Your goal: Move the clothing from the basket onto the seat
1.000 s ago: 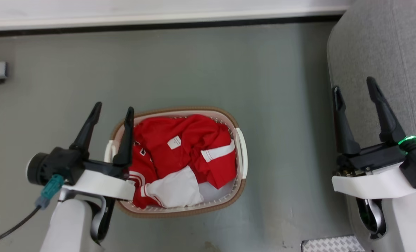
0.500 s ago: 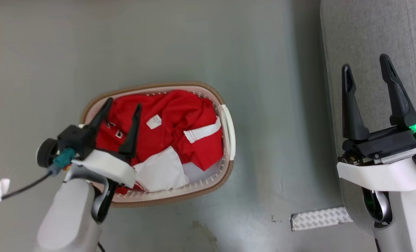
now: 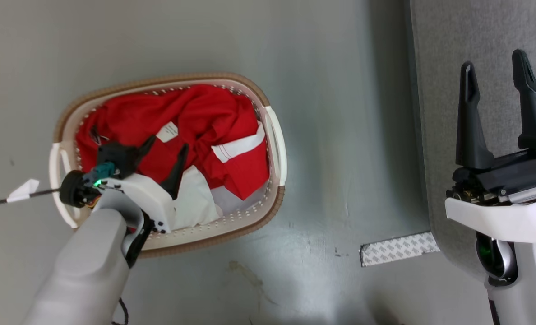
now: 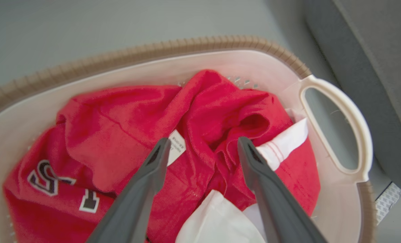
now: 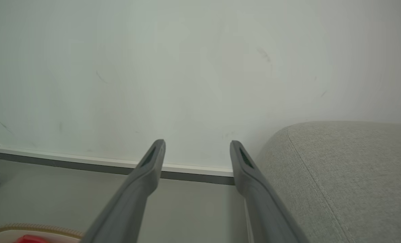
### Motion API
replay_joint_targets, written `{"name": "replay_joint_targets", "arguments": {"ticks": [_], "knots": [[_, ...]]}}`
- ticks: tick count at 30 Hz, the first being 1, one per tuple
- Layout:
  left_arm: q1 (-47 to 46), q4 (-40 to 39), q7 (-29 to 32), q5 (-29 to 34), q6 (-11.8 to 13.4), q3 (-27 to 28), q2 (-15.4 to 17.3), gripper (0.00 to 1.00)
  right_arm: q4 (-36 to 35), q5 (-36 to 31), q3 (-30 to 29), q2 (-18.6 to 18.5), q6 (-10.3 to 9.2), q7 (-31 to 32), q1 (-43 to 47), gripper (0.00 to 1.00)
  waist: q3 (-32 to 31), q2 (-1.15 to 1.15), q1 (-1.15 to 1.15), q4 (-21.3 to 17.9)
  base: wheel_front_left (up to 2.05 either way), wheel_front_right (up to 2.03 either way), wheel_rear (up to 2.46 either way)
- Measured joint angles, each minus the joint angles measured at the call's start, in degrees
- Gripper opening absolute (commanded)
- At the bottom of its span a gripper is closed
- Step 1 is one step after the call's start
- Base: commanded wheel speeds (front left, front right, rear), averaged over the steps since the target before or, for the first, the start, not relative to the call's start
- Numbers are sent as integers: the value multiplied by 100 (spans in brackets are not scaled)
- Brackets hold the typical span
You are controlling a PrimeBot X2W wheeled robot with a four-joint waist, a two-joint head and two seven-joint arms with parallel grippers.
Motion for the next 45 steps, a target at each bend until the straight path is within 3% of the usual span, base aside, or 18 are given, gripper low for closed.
{"name": "replay_joint_targets", "arguments": {"ticks": [12,30,32,33,34,45], "knots": [[-758,797,920,-1065,0,-1657,240,100,-131,200,31,1,0,0,-194,100,513,0,0,-200,0,0,0],[-1268,1091,2119,-1897,1,-3559,690,100,-152,380,169,1,0,0,-318,100,913,0,0,-374,0,0,0],[-1299,1066,2153,-2048,1,-3673,725,62,-152,388,167,1,0,0,-320,100,933,0,0,-375,0,0,0],[-1313,1054,2156,-2112,1,-3739,742,11,-151,388,167,1,0,0,-320,100,938,0,0,-373,0,0,0],[-1322,1036,2149,-2176,1,-3800,756,0,-151,388,164,1,0,0,-321,100,940,0,0,-371,0,0,0],[-1410,994,1551,-2591,0,-4194,702,0,-109,332,134,1,0,0,-330,100,737,0,0,-220,0,0,0]]}}
